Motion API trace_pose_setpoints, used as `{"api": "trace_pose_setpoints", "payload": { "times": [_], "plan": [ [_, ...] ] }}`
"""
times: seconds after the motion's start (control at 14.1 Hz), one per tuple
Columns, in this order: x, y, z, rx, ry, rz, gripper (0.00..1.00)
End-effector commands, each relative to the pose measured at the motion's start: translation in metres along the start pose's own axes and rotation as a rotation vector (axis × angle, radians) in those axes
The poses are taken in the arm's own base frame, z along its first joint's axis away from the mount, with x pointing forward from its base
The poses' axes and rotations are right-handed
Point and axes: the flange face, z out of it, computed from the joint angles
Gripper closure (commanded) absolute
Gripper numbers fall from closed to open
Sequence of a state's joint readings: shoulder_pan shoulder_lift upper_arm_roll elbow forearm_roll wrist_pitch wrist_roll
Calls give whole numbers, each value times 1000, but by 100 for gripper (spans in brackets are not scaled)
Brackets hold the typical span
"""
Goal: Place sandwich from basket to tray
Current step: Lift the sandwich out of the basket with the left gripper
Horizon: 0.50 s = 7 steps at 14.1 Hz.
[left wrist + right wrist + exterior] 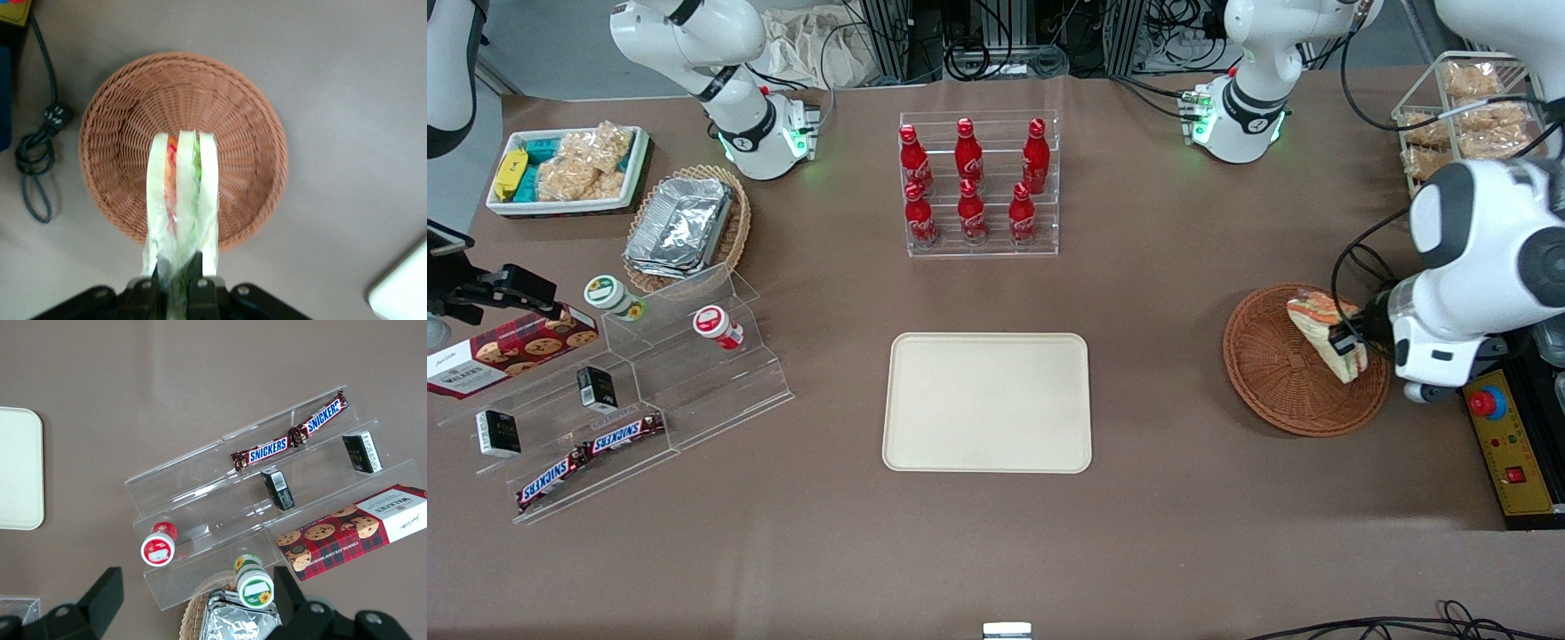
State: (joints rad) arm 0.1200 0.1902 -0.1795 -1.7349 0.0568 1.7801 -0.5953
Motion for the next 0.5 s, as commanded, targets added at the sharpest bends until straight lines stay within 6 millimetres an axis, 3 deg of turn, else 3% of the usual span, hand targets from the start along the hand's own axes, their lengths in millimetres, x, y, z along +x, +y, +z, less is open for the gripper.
{"api": "trace_pose_setpoints", "payload": {
  "times": [0.0, 0.14, 0.21, 0.43],
  "plan": [
    [-1, 9, -69, -7, 9, 74, 100],
    [-7, 14, -98, -32, 38, 136, 100],
    [-14, 25, -102, -46, 44, 165, 100],
    [-41, 93, -82, -81, 53, 279, 100]
  ]
}}
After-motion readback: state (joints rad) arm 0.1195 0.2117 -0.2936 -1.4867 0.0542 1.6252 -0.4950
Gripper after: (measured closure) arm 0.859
